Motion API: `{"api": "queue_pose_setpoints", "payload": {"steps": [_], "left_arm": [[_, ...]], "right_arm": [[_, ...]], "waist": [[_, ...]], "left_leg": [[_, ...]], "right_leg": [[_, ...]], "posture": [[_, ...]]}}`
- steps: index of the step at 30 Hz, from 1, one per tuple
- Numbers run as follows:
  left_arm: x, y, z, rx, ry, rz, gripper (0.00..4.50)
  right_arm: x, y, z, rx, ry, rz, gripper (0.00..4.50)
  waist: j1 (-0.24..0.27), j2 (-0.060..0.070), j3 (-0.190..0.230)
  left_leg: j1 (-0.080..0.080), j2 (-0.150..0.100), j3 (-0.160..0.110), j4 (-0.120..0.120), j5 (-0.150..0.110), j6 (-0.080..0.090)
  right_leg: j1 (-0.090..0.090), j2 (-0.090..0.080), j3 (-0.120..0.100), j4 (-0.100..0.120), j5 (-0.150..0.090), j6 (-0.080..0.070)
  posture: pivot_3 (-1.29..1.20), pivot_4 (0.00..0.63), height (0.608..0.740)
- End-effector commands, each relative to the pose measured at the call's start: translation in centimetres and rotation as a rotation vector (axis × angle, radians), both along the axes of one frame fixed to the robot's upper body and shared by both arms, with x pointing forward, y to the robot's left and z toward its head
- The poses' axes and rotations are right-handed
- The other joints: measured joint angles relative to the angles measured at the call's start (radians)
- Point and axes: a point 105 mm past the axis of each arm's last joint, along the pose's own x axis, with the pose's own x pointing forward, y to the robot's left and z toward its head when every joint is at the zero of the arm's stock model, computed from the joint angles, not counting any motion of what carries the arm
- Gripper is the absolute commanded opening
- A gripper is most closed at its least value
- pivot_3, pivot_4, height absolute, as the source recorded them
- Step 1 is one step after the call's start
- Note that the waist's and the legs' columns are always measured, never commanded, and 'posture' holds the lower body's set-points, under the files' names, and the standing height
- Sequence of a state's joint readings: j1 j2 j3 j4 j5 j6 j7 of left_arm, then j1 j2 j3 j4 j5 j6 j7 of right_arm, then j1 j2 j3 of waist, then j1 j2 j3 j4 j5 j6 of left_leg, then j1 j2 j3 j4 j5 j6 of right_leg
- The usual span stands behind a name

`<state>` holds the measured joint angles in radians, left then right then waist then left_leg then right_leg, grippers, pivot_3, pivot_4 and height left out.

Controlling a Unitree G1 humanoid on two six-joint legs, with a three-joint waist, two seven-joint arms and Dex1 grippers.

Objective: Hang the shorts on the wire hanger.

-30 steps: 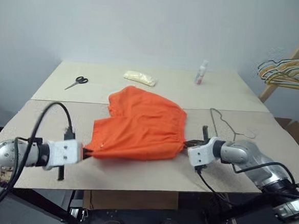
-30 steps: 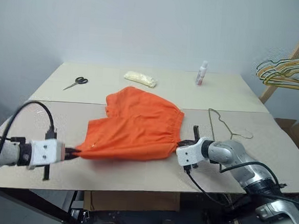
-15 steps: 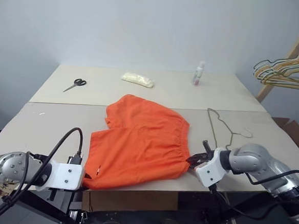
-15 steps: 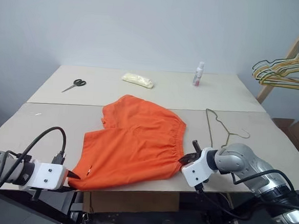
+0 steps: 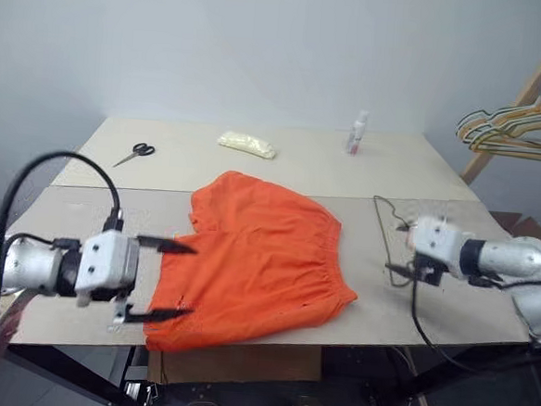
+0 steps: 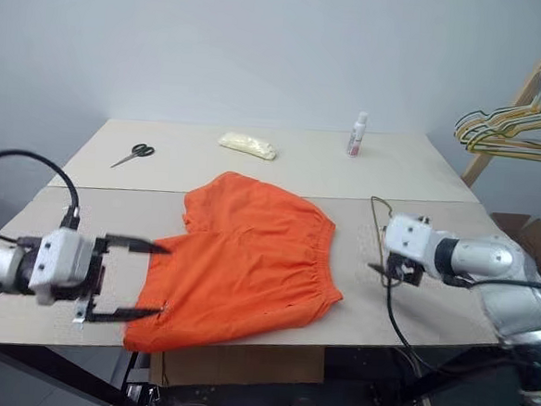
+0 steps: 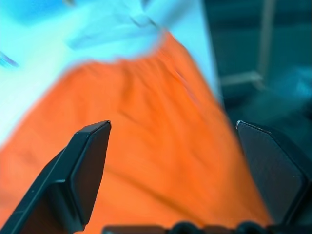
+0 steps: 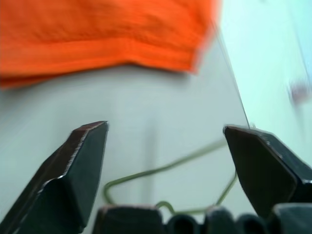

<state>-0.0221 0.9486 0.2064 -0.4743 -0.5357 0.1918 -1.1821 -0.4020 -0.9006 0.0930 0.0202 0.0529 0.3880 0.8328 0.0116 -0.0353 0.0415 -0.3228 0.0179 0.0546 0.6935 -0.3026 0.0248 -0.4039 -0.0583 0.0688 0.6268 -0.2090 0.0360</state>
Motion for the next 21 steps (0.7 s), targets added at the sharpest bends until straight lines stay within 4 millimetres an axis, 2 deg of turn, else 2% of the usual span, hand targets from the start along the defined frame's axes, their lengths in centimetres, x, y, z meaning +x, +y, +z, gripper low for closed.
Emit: {"api": "queue_pose_setpoints", "payload": {"steps": [1,5,8,13,21], "left_arm": [[1.2,-1.5,0.8,-0.043,-0.063,0.016,4.50],[1.9,-3.0,1.3,-0.106,-0.074,-0.008,4.50],[1.5,-3.8,1.4,-0.124,-0.062,-0.066,4.50],[1.0,-4.2,1.0,-0.114,-0.050,-0.103,4.50],[0.7,-4.1,1.0,-0.132,-0.034,-0.115,4.50]], "right_arm": [[2.3,-1.6,0.7,0.241,0.035,-0.344,4.45],[3.5,-1.1,-1.4,0.363,0.135,-0.494,4.45],[4.2,-1.4,-2.8,0.381,0.185,-0.580,4.45],[4.4,-1.6,-4.4,0.398,0.254,-0.623,4.45],[3.7,-1.3,-6.8,0.429,0.383,-0.642,4.45]], "waist": [[-0.002,0.001,0.000],[0.001,0.001,-0.001],[0.002,0.001,-0.001],[-0.003,0.001,-0.001],[-0.010,0.001,-0.001]], "left_leg": [[-0.001,0.000,0.000,0.000,0.000,0.000],[-0.006,-0.002,-0.001,0.000,0.000,0.000],[-0.019,-0.003,-0.002,0.001,0.000,0.000],[-0.023,-0.003,-0.002,0.000,0.000,0.000],[-0.023,-0.003,-0.002,0.000,0.000,0.000]], "right_leg": [[0.000,0.000,0.001,0.000,0.001,0.002],[-0.006,0.000,0.000,-0.001,0.008,-0.002],[-0.019,-0.001,0.000,-0.001,0.010,-0.001],[-0.021,-0.001,-0.001,-0.004,0.010,-0.001],[-0.020,0.000,-0.001,-0.005,0.010,0.000]], "posture": [[0.09,0.000,0.740],[0.09,0.000,0.740],[0.08,0.000,0.740],[0.09,0.000,0.740],[0.10,0.000,0.740]]}}
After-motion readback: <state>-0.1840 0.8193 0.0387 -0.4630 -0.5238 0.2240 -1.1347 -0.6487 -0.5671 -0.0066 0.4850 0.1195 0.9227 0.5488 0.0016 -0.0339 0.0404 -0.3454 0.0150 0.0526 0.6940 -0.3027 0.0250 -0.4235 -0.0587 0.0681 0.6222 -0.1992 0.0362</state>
